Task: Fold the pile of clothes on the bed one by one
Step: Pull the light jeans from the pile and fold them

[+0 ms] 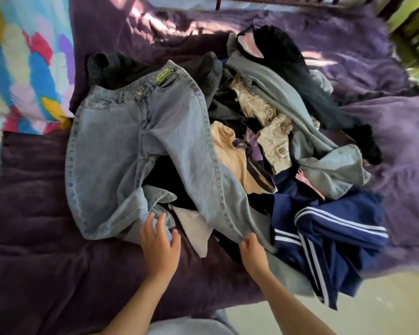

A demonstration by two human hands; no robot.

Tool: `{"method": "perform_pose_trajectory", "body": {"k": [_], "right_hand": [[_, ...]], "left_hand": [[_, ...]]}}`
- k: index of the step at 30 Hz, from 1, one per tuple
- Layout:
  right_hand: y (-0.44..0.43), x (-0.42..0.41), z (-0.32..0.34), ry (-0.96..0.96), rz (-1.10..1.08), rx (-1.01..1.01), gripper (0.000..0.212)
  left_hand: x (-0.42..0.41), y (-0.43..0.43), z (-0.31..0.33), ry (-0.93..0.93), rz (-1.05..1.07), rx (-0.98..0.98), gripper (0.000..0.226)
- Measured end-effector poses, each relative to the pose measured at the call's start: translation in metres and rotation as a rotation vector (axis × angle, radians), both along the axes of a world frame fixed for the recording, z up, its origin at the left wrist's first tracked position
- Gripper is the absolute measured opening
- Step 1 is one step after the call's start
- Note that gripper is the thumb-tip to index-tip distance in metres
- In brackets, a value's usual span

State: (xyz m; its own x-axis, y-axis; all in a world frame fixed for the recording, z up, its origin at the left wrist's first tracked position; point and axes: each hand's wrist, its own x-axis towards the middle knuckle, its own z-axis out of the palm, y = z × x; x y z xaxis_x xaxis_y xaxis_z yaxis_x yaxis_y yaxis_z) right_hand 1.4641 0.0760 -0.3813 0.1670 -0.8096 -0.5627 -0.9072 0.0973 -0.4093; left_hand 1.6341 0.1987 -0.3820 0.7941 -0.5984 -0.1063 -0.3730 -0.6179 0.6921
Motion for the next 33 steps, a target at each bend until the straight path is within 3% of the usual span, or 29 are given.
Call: {"method": "perform_pose_trajectory", "body": {"k": [2, 5, 8, 10, 12, 14, 16, 18, 21, 23, 28, 30, 33], "right_hand": [[-0.015, -0.005, 0.025, -0.241, -0.17, 0.049, 0.02], [-0.044, -0.025, 0.084, -0.444, -0.079, 0.121, 0.024], [-0.076, -0.055, 0.133, -0.747, -0.159, 0.365, 0.029], [-0.093, -0.075, 0.146, -0.913, -0.319, 0.529, 0.027], [-0.098, -0.09, 0.145, -0.923, -0.347, 0.608, 0.021], [-0.098, -0.102, 0.136, -0.935, -0.339, 0.636, 0.049], [-0.099, -0.106, 0.134, -0.967, -0.325, 0.62, 0.037], [-0.105, -0.103, 0.131, -0.975, -0.375, 0.504, 0.013], [-0.118, -0.103, 0.11, -0.896, -0.448, 0.306, 0.025], [-0.115, -0.112, 0.087, -0.744, -0.391, 0.227, 0.023], [-0.063, -0.165, 0.035, -0.357, -0.119, 0.387, 0.016], [-0.049, -0.181, 0.026, -0.333, -0.121, 0.368, 0.018], [-0.055, -0.19, 0.037, -0.483, -0.278, 0.301, 0.027]], "left_hand": [[-0.015, -0.006, 0.002, 0.12, -0.002, -0.01, 0.051], [-0.035, -0.029, 0.021, 0.406, 0.106, -0.09, 0.039], [-0.058, -0.062, 0.043, 0.986, 0.286, -0.159, 0.044], [-0.075, -0.075, 0.042, 1.167, 0.275, -0.259, 0.053], [-0.094, -0.085, 0.033, 1.273, 0.191, -0.337, 0.06], [-0.113, -0.093, 0.034, 1.451, 0.118, -0.429, 0.064], [-0.129, -0.098, 0.038, 1.594, 0.132, -0.498, 0.053], [-0.144, -0.093, 0.038, 1.657, 0.208, -0.519, 0.036], [-0.16, -0.071, 0.03, 1.675, 0.285, -0.43, 0.025], [-0.164, -0.058, 0.029, 1.686, 0.338, -0.403, 0.021], [-0.165, -0.052, 0.037, 1.654, 0.392, -0.366, 0.018], [-0.165, -0.054, 0.043, 1.638, 0.369, -0.372, 0.019], [-0.162, -0.056, 0.056, 1.602, 0.31, -0.388, 0.022]]}}
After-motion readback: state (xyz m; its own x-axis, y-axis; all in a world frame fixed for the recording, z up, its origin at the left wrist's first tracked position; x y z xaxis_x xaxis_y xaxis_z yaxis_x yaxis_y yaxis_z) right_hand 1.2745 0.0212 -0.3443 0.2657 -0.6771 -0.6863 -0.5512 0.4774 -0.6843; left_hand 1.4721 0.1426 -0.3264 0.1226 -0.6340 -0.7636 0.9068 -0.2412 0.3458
